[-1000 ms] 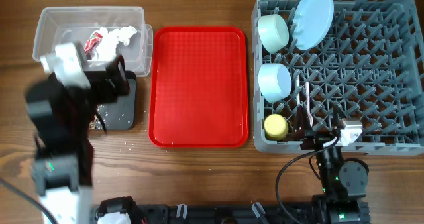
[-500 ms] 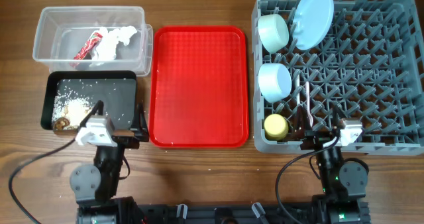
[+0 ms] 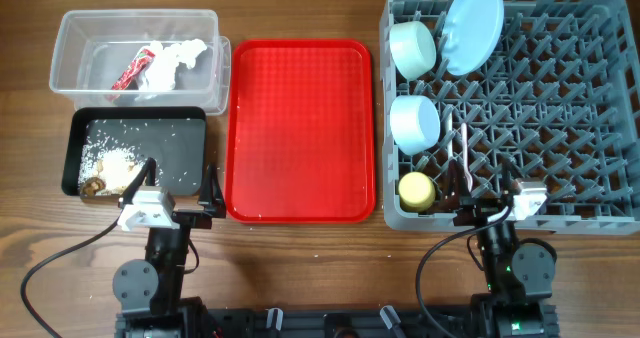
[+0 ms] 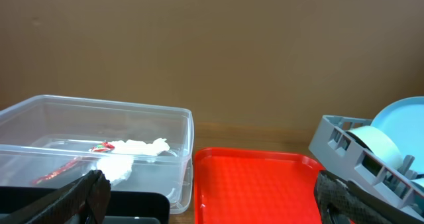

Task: Sort waste into correct bins and load items into the dishwasher rack

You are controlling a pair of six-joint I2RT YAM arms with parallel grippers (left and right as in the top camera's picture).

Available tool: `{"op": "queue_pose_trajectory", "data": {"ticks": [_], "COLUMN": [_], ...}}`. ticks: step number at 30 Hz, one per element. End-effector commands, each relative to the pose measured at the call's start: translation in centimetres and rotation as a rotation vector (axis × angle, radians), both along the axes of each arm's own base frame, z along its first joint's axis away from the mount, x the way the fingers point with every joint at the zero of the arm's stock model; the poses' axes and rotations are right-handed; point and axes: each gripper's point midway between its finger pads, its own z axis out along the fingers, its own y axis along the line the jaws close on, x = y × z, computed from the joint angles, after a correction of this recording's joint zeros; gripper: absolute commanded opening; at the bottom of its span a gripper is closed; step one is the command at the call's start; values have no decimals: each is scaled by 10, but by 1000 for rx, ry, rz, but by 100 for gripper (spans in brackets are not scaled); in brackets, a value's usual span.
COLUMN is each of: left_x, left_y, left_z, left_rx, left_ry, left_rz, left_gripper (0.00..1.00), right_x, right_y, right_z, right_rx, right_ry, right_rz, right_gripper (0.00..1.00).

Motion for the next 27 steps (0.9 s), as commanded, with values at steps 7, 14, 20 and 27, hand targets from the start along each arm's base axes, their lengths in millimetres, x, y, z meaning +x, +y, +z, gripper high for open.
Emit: {"op": "queue_pose_trajectory", "data": {"ticks": [7, 14, 20, 27], "left_x": [-2, -1, 1, 3], "left_y": [4, 4, 4, 3], "left_z": [3, -3, -2, -22], "left_rx": [12, 11, 13, 12], "left_ry": [-27, -16, -48, 15], "left_rz": [28, 28, 29, 22], "left_gripper": [100, 100, 100, 100], "right_x": [0, 0, 0, 0], "right_y": [3, 3, 3, 3], "right_z": [0, 0, 0, 0], "right_rx": [-17, -17, -17, -17], "right_ry": [-2, -2, -2, -2], "right_rz": [18, 18, 18, 18], "right_gripper": [100, 100, 100, 100]}}
